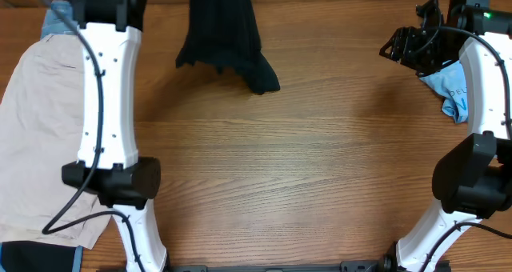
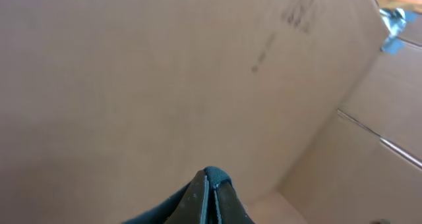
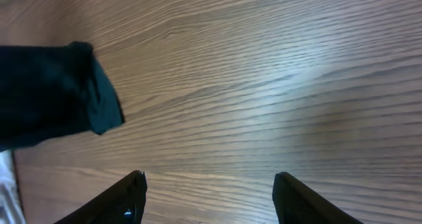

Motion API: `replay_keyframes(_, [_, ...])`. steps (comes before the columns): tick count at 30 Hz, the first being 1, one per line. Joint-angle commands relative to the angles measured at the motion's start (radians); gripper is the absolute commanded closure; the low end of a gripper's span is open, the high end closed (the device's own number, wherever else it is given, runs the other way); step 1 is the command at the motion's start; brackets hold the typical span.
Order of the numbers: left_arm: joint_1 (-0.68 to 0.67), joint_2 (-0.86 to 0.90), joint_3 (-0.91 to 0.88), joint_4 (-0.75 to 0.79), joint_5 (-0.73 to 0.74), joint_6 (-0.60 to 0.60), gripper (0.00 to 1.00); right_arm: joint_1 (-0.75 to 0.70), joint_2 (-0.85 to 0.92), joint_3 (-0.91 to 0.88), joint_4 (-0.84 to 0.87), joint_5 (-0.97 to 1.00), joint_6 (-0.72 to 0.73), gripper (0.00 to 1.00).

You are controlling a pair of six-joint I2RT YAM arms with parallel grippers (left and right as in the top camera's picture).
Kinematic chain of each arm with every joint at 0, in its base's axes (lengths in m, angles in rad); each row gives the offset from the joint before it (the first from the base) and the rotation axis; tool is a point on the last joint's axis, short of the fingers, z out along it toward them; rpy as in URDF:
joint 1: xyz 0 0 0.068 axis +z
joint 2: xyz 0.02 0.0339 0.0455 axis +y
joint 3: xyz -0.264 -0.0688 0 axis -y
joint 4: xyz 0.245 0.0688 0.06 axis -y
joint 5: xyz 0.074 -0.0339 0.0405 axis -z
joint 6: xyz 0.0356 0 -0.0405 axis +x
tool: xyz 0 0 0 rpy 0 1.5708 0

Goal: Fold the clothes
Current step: 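Raise the shirt high toward the table's far edge with the left gripper, then lower the shirt onto the table center and open the left gripper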

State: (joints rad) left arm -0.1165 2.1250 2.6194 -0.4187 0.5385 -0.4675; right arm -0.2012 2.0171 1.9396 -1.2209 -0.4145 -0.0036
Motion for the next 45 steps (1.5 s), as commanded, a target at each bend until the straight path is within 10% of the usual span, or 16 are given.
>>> replay_keyframes(1, [-0.014,-0.014,0.011,0.005,0.127,-0.006,0.96,0.028,-0.006,-0.002,-0.001,-0.063,-0.03,0.34])
replay_keyframes(12, [-0.006,-0.046,0.014,-0.05,0.172,0.0,0.96,0.063,-0.006,-0.002,-0.01,-0.056,-0.049,0.32])
replay_keyframes(18, [-0.008,-0.043,0.014,-0.512,0.146,0.255,0.96,0.062,-0.006,-0.002,-0.019,-0.005,-0.049,0.33])
replay_keyframes(25, [-0.008,-0.039,0.014,-1.043,-0.484,0.387,0.96,0.062,-0.006,-0.002,-0.016,-0.005,-0.049,0.32])
replay_keyframes(31, [-0.006,-0.038,0.014,-1.264,-1.126,0.008,0.96,0.068,-0.006,-0.002,-0.017,-0.006,-0.049,0.32])
replay_keyframes(38, [-0.006,-0.036,0.007,-1.271,-0.6,0.211,0.96,0.16,-0.005,-0.002,0.005,-0.065,-0.052,0.32])
replay_keyframes(45, [-0.006,-0.036,0.007,-1.271,-0.679,0.225,0.96,0.32,0.0,-0.002,0.203,-0.064,-0.051,0.28])
